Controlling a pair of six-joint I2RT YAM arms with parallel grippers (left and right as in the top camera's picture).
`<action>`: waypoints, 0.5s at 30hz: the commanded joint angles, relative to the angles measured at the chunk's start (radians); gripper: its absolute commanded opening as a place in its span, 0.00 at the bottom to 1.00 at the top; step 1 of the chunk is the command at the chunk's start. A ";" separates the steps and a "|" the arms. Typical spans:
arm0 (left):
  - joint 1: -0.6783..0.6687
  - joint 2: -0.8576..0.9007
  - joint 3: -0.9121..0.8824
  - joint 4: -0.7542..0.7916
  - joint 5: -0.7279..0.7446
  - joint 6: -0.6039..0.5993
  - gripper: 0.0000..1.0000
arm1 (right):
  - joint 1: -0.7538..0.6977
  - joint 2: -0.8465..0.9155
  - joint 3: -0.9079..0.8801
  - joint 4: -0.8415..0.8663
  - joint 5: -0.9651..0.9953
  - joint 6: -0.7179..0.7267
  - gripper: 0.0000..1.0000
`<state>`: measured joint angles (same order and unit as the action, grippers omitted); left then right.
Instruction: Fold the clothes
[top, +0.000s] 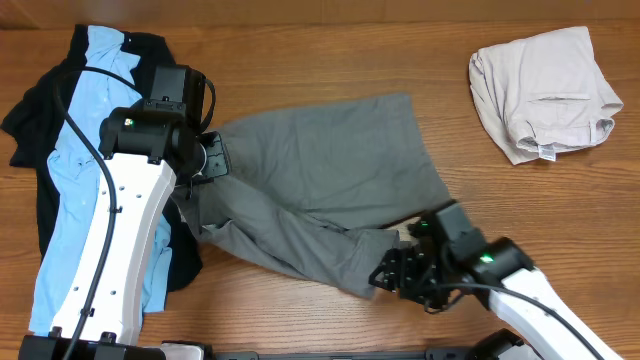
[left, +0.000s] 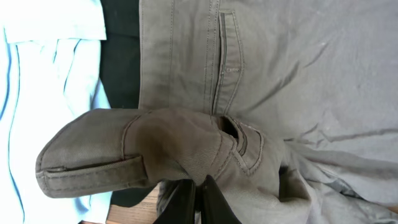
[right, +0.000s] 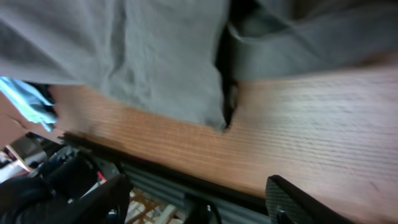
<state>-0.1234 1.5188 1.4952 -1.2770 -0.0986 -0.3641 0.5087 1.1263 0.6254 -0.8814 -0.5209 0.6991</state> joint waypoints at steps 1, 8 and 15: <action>0.005 -0.012 0.004 0.008 -0.005 0.013 0.04 | 0.067 0.131 -0.010 0.084 0.017 0.084 0.72; 0.005 -0.012 0.004 0.014 -0.005 0.013 0.04 | 0.109 0.376 -0.008 0.217 -0.032 0.078 0.39; 0.005 -0.012 0.004 0.023 -0.005 0.012 0.04 | 0.109 0.373 0.024 0.222 -0.019 0.051 0.06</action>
<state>-0.1234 1.5188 1.4948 -1.2644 -0.0986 -0.3641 0.6125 1.5070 0.6220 -0.6613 -0.5419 0.7666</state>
